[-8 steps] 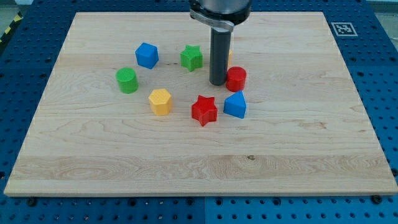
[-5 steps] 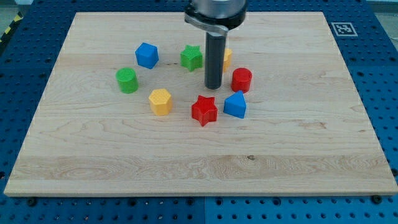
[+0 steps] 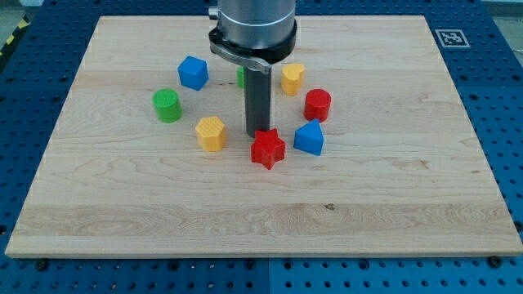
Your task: Move the red star hexagon and green star to form a triangle
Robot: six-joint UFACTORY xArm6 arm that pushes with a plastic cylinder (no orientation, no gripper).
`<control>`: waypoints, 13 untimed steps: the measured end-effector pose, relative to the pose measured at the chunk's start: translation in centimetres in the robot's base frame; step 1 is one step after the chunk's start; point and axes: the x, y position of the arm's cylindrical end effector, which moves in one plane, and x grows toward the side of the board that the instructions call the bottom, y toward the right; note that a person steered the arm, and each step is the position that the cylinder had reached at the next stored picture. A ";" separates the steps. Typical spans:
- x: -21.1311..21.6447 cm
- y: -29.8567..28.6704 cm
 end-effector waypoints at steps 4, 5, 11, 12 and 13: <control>0.0 -6.3; 0.0 -6.1; -6.0 -2.2; -7.0 -1.5; -8.4 -1.5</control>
